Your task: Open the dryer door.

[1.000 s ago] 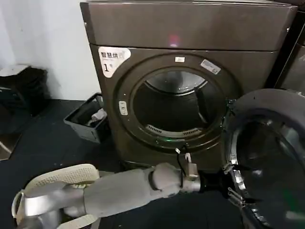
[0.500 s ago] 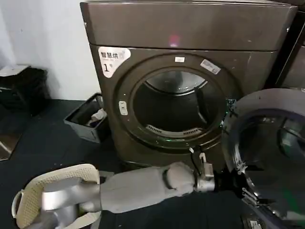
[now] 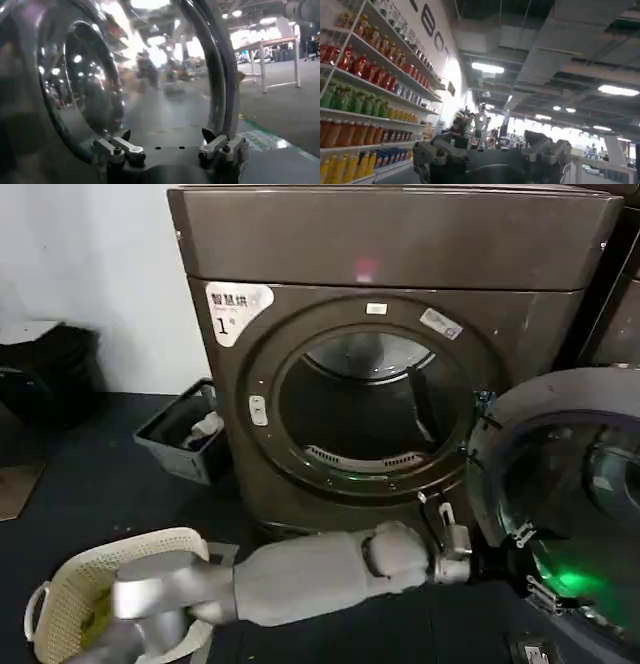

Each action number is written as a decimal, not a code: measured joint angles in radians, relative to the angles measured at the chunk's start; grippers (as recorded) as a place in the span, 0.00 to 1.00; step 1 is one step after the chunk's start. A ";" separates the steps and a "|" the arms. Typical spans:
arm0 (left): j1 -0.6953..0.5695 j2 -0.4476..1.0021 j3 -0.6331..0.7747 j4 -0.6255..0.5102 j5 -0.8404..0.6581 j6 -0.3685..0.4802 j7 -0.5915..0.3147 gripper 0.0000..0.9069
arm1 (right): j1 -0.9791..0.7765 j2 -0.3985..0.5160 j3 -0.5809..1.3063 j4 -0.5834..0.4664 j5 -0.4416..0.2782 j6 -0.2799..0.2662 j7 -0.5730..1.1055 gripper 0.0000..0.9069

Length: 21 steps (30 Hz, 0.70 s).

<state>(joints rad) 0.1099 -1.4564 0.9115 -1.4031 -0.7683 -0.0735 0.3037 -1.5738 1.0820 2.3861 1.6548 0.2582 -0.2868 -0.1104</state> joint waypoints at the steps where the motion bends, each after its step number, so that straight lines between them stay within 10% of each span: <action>1: -0.004 -0.005 0.002 0.005 -0.001 0.000 -0.002 1.00 | 0.000 0.000 0.000 0.000 0.000 0.000 -0.001 1.00; 21: -0.042 -0.073 0.016 0.097 0.019 -0.026 -0.020 1.00 | -0.006 -0.005 0.003 0.000 0.002 -0.001 -0.006 1.00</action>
<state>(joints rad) 0.0683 -1.5292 0.9271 -1.3063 -0.7495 -0.0997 0.2835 -1.5794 1.0767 2.3895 1.6551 0.2599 -0.2876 -0.1164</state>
